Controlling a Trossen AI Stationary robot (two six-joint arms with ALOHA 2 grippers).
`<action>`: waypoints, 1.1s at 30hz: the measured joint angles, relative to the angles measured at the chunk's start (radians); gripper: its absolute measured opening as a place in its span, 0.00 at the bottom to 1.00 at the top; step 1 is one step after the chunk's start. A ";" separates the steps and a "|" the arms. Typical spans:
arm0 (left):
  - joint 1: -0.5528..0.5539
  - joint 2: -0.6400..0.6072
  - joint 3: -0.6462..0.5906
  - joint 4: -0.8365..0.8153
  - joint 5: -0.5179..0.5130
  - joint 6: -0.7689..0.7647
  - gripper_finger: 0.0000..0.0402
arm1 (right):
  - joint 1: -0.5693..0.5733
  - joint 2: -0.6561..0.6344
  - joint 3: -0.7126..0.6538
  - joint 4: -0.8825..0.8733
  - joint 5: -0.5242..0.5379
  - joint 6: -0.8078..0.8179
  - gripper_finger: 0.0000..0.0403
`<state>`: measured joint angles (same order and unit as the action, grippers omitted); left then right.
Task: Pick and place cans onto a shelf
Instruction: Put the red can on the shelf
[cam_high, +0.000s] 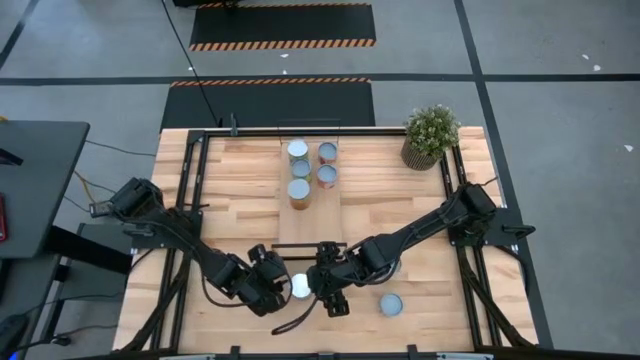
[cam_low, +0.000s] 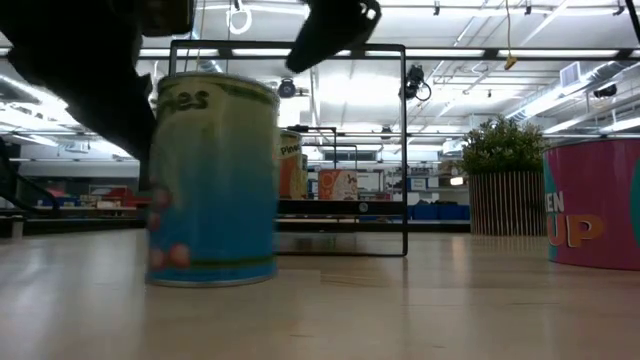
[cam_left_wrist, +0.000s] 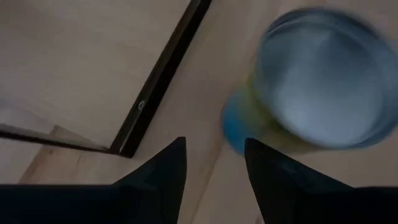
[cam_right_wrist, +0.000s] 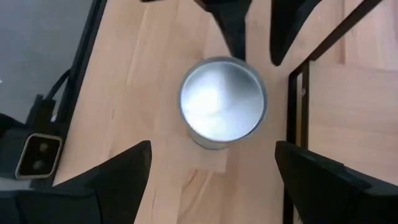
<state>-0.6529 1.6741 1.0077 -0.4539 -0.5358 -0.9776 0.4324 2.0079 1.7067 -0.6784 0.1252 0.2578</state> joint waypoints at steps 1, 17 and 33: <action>0.001 0.007 0.000 0.008 -0.002 0.001 0.42 | 0.000 -0.004 -0.010 -0.003 -0.003 0.004 0.87; 0.027 0.067 -0.002 0.294 -0.026 0.084 0.42 | 0.070 -0.001 -0.056 -0.143 -0.118 0.062 0.87; 0.028 0.063 -0.001 0.265 0.071 0.098 0.42 | 0.099 -0.091 -0.057 -0.273 -0.063 0.036 0.87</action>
<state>-0.6247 1.7367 1.0069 -0.1892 -0.4652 -0.8796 0.5316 1.9173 1.6493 -0.9516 0.0623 0.2938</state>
